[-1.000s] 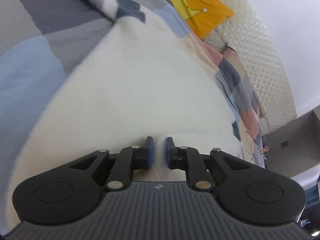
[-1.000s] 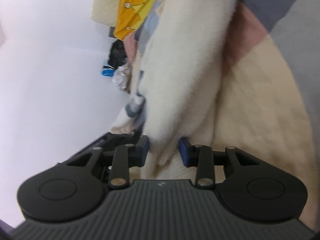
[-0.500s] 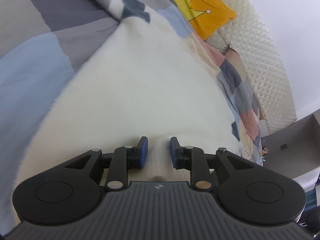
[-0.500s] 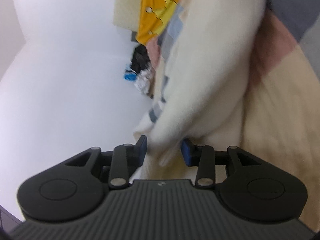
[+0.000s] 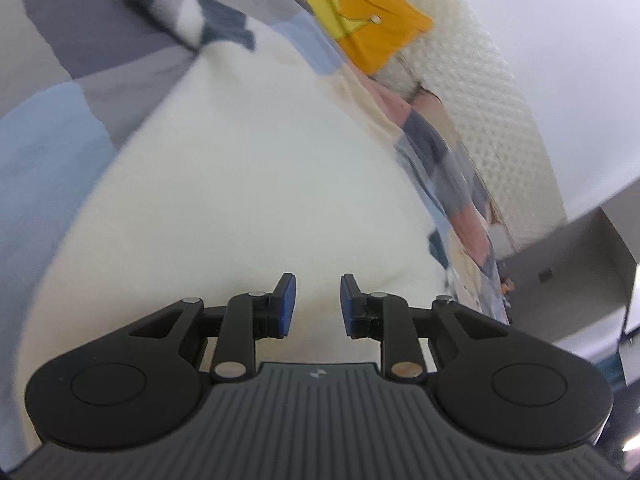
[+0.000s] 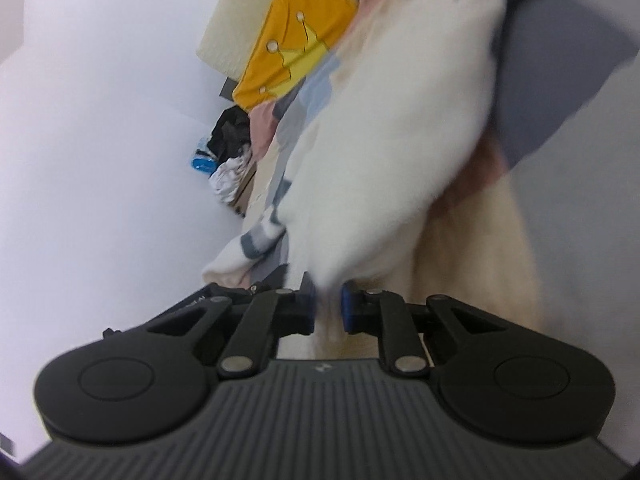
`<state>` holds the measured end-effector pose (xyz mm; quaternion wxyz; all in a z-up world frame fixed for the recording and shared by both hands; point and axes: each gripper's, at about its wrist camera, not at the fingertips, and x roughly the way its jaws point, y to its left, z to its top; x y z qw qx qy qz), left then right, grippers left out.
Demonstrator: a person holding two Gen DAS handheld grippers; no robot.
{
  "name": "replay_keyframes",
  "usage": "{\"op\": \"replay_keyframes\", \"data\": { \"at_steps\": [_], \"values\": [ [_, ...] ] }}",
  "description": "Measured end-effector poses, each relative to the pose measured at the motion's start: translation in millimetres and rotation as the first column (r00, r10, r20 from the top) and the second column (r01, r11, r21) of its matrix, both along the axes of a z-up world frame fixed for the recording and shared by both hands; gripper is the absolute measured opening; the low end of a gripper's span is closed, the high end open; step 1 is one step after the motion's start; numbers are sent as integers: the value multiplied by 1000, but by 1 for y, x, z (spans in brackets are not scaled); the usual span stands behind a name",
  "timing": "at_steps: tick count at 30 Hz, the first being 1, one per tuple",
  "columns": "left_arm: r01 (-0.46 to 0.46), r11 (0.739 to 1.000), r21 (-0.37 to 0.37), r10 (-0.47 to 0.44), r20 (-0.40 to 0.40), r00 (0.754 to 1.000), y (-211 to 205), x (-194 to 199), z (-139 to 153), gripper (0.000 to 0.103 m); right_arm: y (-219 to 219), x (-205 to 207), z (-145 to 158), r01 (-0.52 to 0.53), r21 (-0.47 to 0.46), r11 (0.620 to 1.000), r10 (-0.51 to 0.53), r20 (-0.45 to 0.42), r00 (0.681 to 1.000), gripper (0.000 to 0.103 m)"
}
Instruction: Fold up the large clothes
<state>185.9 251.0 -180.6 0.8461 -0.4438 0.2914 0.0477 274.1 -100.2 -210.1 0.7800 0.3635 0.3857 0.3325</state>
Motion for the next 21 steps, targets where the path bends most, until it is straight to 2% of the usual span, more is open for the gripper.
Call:
{"op": "replay_keyframes", "data": {
  "at_steps": [3, 5, 10, 13, 16, 21],
  "values": [
    [51, 998, 46, -50, -29, 998, -13, -2, 1, 27, -22, -16, 28, 17, -136, 991, -7, 72, 997, 14],
    [86, 992, 91, -81, -57, 995, -24, -3, 2, 27, -37, -24, 41, 30, -257, 966, -7, 88, 996, 13],
    [160, 970, 181, -142, -112, 984, -47, -5, 1, 27, -61, -23, 39, 46, -442, 896, -51, 0, 999, 12],
    [159, 958, 237, -132, -128, 983, -53, -10, 2, 27, -60, -27, 11, 14, -518, 855, -73, -94, 993, 9],
    [104, 948, 300, -66, -135, 989, -47, -20, 7, 27, -64, -35, -18, -1, -565, 825, -103, -153, 983, 8],
    [21, 949, 314, 36, -174, 984, -22, -39, 14, 27, -66, -37, -23, 24, -569, 822, -135, -154, 979, 8]
  ]
}}
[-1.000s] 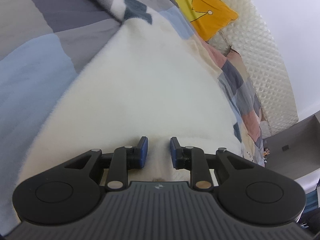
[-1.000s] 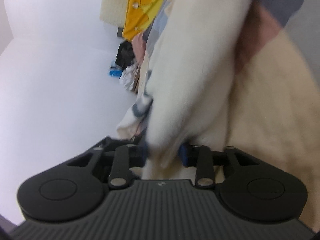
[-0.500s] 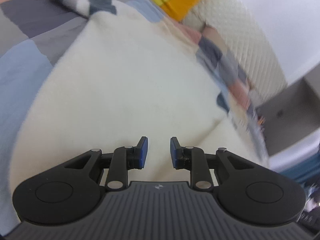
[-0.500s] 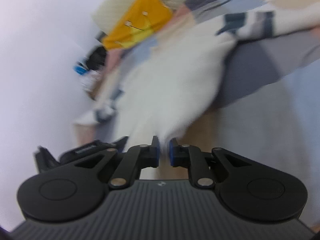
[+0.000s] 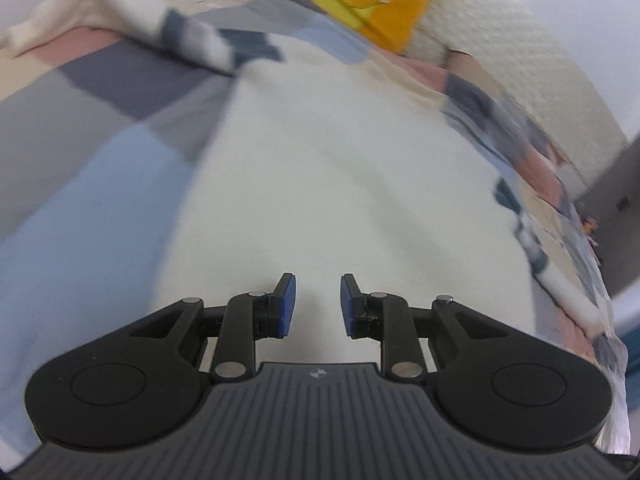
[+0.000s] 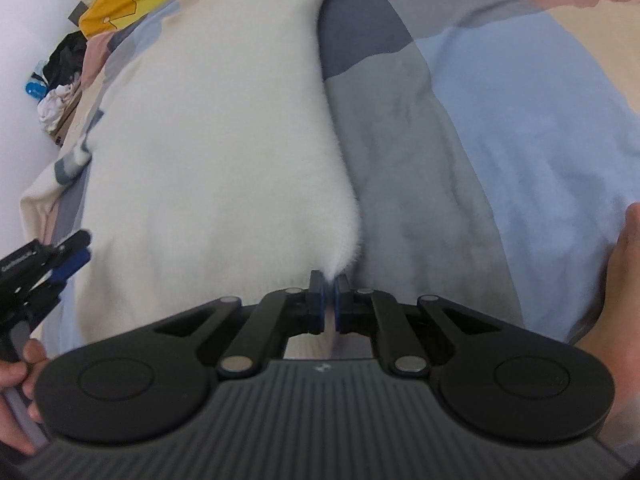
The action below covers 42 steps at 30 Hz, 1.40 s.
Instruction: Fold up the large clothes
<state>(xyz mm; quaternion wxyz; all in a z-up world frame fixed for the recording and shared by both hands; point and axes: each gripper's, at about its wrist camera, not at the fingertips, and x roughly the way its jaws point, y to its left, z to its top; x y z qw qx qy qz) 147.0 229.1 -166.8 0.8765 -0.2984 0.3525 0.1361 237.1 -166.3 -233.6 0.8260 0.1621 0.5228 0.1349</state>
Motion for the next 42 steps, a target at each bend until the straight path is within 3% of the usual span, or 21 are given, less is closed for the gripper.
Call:
{"op": "replay_keyframes", "data": {
  "at_steps": [2, 4, 6, 11, 13, 14, 15, 21, 25, 28, 31, 34, 35, 37, 39, 42],
  "values": [
    [-11, 1000, 3, 11, -28, 1000, 10, -5, 3, 27, -3, -4, 2, 9, 13, 1000, -9, 8, 1000, 8],
    [-22, 1000, 5, 22, -41, 999, 23, -14, 10, 47, -9, -7, 5, 16, 46, 999, -17, 2, 1000, 9],
    [-46, 999, -8, 46, -25, 999, 38, -24, 18, 54, -17, -10, 7, 26, 104, 994, -26, 6, 1000, 10],
    [-32, 998, 58, 36, -56, 998, 61, -34, 34, 54, -23, -21, 21, 10, 143, 990, -16, 43, 999, 13],
    [-27, 999, 35, 30, -83, 996, 72, -38, 31, 54, -26, -21, 20, 18, 160, 987, -24, 39, 999, 32],
    [-32, 999, 1, 32, -86, 996, 77, -40, 29, 54, -30, -20, 19, 25, 177, 984, -32, 37, 999, 53],
    [-36, 999, -34, 33, -96, 995, 81, -41, 24, 54, -31, -19, 18, 34, 190, 981, -41, 37, 998, 60],
    [-18, 986, -165, -12, -179, 984, 85, -28, -5, 54, -28, -7, 9, 64, 211, 975, -65, -2, 998, 60],
    [38, 992, -119, -66, -234, 970, 69, -10, -18, 54, -23, 2, -4, 62, 239, 969, -57, -26, 998, 60],
    [58, 990, -130, -92, -274, 957, 60, 0, -31, 54, -18, 7, -15, 68, 271, 960, -55, -57, 997, 59],
    [89, 994, -64, -104, -300, 948, 45, 7, -34, 55, -11, 9, -20, 57, 272, 961, -42, -59, 997, 58],
    [109, 994, -29, -112, -316, 942, 39, 10, -34, 54, -4, 6, -18, 23, 272, 962, -13, -41, 999, 36],
    [109, 993, -36, -115, -312, 943, 39, 8, -33, 51, -2, 5, -18, 12, 262, 965, -1, -41, 999, 20],
    [119, 991, -68, -133, -294, 946, 43, 6, -29, 24, -3, 2, -13, 5, 266, 964, 4, -34, 999, 13],
    [95, 987, -126, -122, -230, 965, 53, -3, -19, 17, -6, -1, -3, -9, 266, 964, 11, -8, 1000, 9],
    [88, 979, -184, -115, -142, 983, 68, -20, -1, 16, -8, -8, 15, -60, 237, 970, 52, 39, 998, 8]
  ]
}}
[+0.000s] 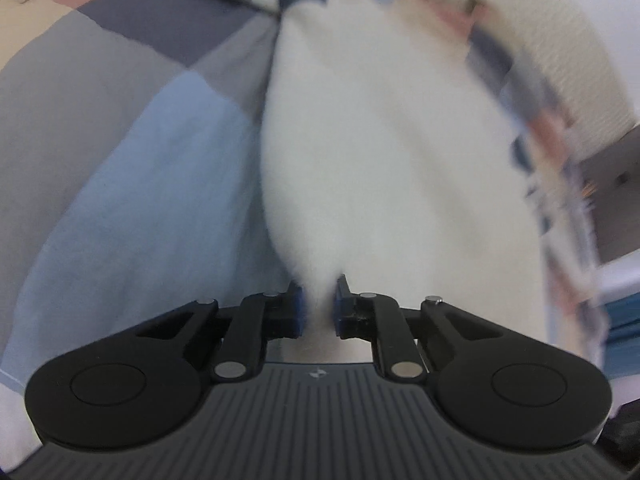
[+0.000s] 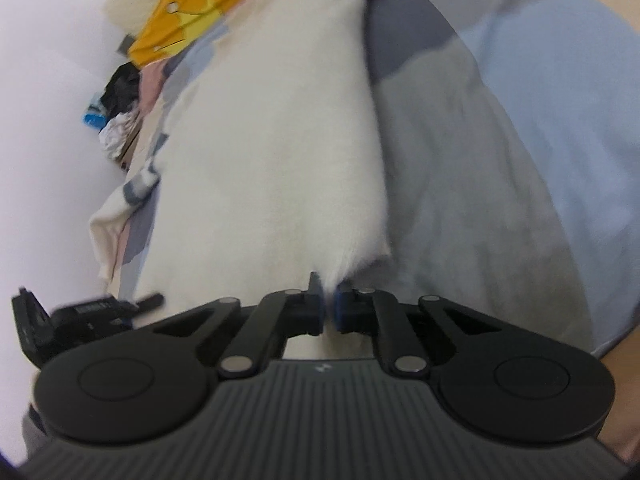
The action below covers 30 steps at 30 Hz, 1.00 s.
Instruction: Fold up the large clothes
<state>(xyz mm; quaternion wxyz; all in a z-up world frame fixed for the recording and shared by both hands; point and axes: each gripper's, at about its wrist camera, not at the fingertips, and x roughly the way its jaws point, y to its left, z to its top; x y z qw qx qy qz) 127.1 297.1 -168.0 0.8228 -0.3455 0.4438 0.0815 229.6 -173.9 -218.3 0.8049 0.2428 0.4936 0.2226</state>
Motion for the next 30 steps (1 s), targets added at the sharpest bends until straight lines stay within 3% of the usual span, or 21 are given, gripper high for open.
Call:
{"op": "replay_keyframes", "data": {
  "at_steps": [3, 6, 9, 16, 22, 26, 27, 28, 30],
  "values": [
    [-18, 998, -58, 20, 34, 999, 17, -15, 14, 15, 0, -6, 32, -69, -60, 996, 75, 97, 992, 8],
    [-19, 994, -108, 24, 38, 999, 27, -25, 26, 15, 1, -11, 58, -124, -107, 986, 138, 133, 981, 7],
    [19, 997, -75, -19, -1, 1000, 26, -25, 30, 15, 7, -16, 65, -171, -162, 972, 191, 114, 975, 7],
    [71, 997, -6, -71, -139, 988, 20, -5, 3, 16, 18, -12, 25, -183, -217, 959, 180, -33, 983, 8],
    [108, 991, 73, -95, -165, 982, 12, 8, 4, 24, 21, -4, 4, -152, -202, 968, 138, -83, 987, 9],
    [140, 976, 167, -114, -158, 981, 1, 6, 18, 35, 12, -6, 12, -143, -150, 978, 134, -72, 988, 12],
    [144, 973, 182, -117, -150, 982, 0, 1, 23, 44, 9, -7, 15, -139, -143, 980, 130, -72, 989, 14],
    [138, 973, 185, -113, -139, 984, -2, -4, 31, 53, 6, -8, 18, -135, -142, 981, 126, -73, 989, 20],
    [136, 974, 184, -119, -97, 988, -6, -7, 45, 62, -1, -11, 25, -125, -142, 982, 117, -65, 991, 39]
  ]
}}
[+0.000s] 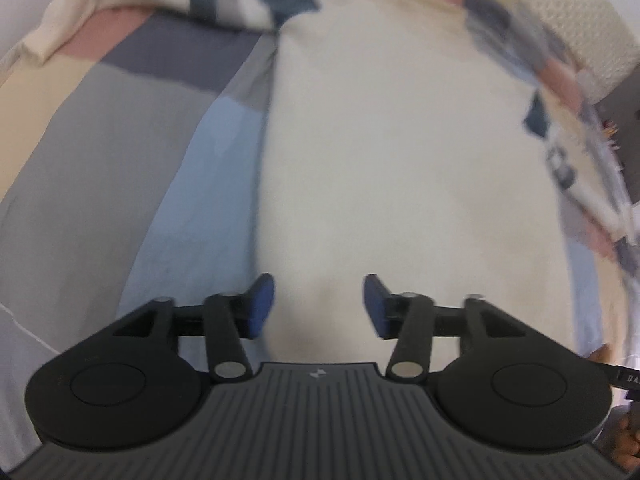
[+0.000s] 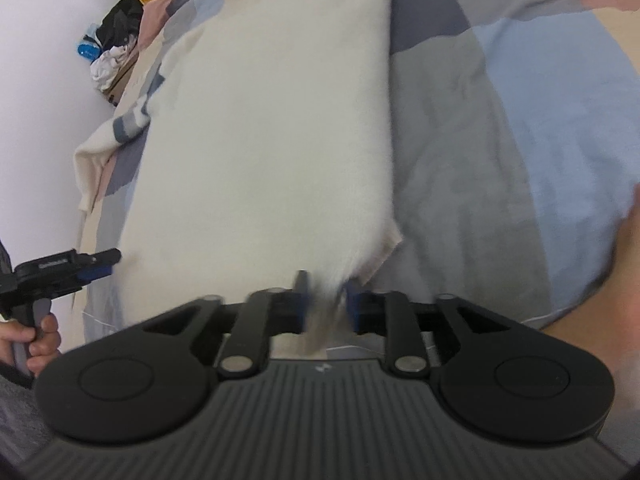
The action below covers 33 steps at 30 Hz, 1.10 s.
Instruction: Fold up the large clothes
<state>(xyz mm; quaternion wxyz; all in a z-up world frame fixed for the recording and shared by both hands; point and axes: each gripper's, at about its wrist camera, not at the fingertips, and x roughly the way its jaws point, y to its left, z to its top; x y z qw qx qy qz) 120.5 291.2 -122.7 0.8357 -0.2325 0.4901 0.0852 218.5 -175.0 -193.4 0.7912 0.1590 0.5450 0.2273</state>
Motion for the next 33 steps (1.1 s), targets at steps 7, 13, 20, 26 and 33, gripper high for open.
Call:
{"op": "replay_keyframes", "data": {
  "at_steps": [7, 13, 20, 26, 33],
  "values": [
    [-3, 995, 98, -9, 120, 993, -37, 5, 49, 65, -41, 16, 26, 81, 76, 994, -87, 73, 994, 59],
    [16, 996, 83, -34, 212, 977, -87, 26, 70, 65, -95, 52, 41, 222, 170, 960, -249, 156, 956, 60],
    [73, 991, 114, -97, 224, 970, -144, 67, 42, 65, -158, 109, 27, 366, 215, 905, -415, 266, 870, 60],
    [84, 985, 150, -117, 228, 967, -172, 104, -11, 65, -212, 165, -16, 496, 302, 814, -566, 225, 793, 60],
    [97, 965, 243, -154, 225, 962, -188, 137, -48, 65, -256, 229, -62, 606, 392, 692, -707, 198, 680, 60]
  ]
}}
